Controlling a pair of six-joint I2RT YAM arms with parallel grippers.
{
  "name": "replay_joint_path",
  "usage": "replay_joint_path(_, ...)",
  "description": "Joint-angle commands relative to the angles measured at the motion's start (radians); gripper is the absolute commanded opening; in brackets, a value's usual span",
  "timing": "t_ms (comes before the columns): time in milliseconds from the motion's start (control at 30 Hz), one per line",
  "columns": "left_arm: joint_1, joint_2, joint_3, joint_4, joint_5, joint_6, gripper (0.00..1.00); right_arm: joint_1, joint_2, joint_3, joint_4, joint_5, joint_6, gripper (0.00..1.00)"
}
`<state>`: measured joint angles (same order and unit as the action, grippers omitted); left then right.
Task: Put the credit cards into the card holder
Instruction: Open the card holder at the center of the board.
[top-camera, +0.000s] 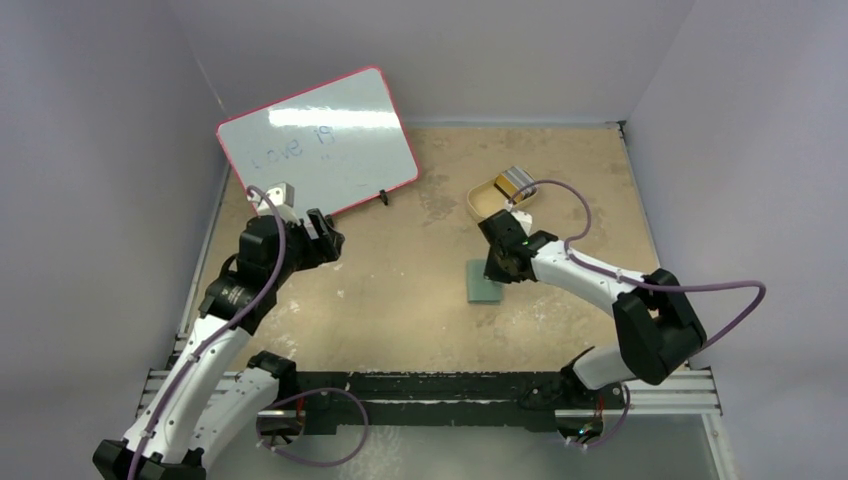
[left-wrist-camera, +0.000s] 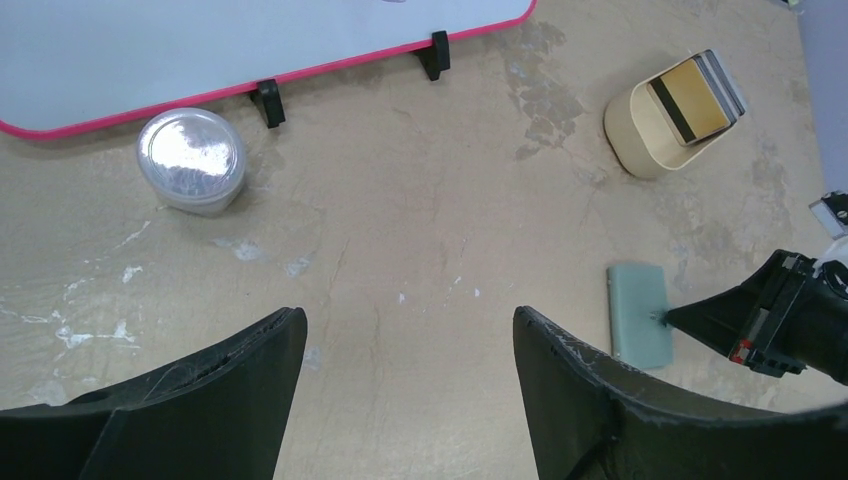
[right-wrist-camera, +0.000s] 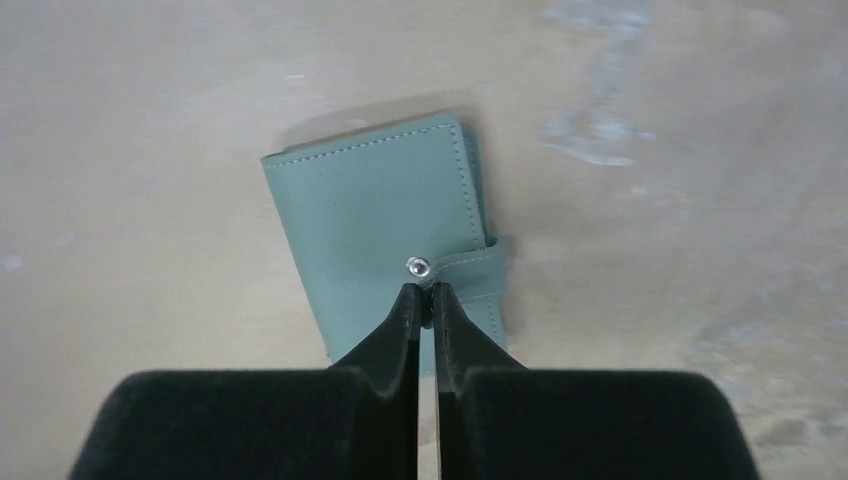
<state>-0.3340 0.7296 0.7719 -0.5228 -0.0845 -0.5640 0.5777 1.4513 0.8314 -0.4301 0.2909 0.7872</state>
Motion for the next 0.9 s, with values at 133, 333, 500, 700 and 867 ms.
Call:
replay_joint_path(133, 0.006, 0.076, 0.008, 0.007, -0.002, -0.009, 0.72, 0.071, -0.025, 0.069, 0.271, -0.267, -0.020, 0.00)
replay_joint_path(333, 0.006, 0.185, 0.022, -0.010, 0.022, -0.050, 0.66, 0.074, -0.073, 0.008, 0.477, -0.448, 0.020, 0.00)
replay_joint_path(500, 0.007, 0.242, -0.039, 0.105, 0.189, -0.137, 0.60, 0.074, -0.139, -0.075, 0.646, -0.577, 0.086, 0.00)
replay_joint_path(700, 0.006, 0.288, -0.110, 0.232, 0.308, -0.213, 0.59, 0.074, -0.147, -0.117, 0.658, -0.594, 0.081, 0.00)
replay_joint_path(867, 0.004, 0.310, -0.151, 0.323, 0.383, -0.250, 0.58, 0.074, -0.159, -0.160, 0.652, -0.601, 0.073, 0.00)
